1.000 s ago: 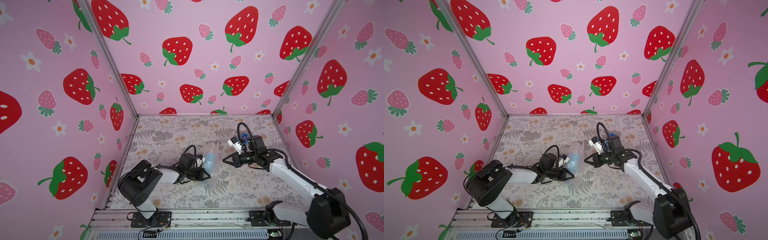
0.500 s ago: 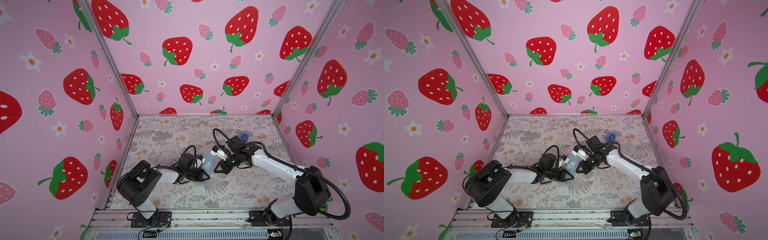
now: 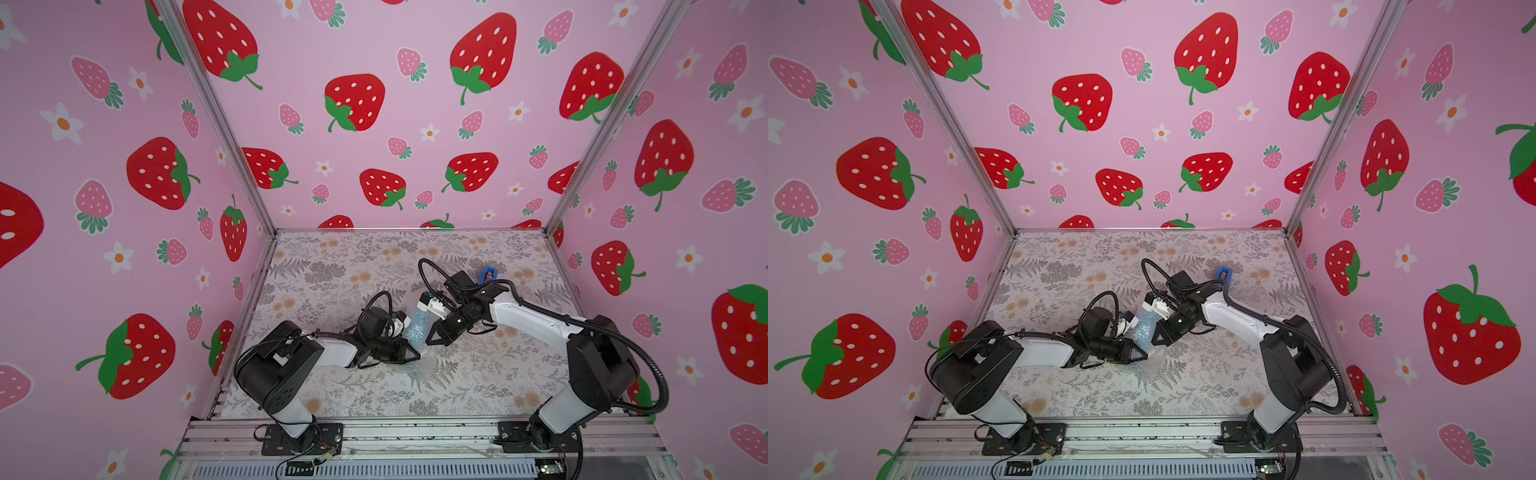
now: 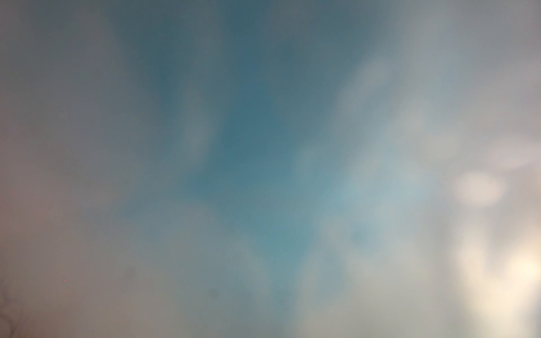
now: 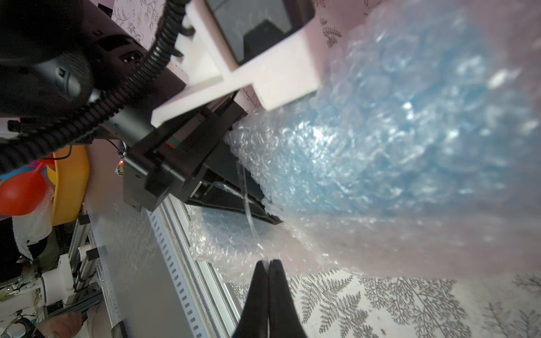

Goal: Wrap wine glasses in bubble wrap
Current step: Stick the tape on the bubble wrap.

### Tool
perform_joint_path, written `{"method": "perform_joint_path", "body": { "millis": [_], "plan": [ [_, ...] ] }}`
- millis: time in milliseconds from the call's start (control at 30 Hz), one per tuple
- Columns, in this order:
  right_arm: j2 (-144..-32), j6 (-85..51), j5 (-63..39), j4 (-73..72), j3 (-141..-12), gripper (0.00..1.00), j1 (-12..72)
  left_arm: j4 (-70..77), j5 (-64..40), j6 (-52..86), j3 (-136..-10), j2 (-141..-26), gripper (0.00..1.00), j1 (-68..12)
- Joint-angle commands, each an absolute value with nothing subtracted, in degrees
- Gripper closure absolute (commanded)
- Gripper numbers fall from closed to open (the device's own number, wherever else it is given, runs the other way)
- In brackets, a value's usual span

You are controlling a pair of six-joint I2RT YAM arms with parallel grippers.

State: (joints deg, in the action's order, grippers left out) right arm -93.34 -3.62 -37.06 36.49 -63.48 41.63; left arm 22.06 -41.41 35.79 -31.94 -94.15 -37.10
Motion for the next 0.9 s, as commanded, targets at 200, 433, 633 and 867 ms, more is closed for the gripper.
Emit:
{"method": "perform_joint_path", "body": {
  "millis": [200,433,633,867],
  "plan": [
    [-97.10,-1.77,-36.48,37.12,-65.65,1.00,42.05,22.06,-42.89,34.65,-31.75,-94.06,0.93,-36.95],
    [-99.81,-2.41,-36.39,38.37,-67.60,1.00,42.01,22.24,-43.02,34.82,-31.75,-93.70,0.93,-37.00],
    [-100.58,-3.23,-36.00,39.88,-69.07,1.00,41.93,22.24,-43.20,34.89,-31.96,-93.83,0.93,-37.09],
    [-102.20,-5.44,-35.19,41.57,-71.33,1.00,41.92,22.33,-43.23,34.96,-31.99,-93.60,0.93,-37.18]
  ]
}}
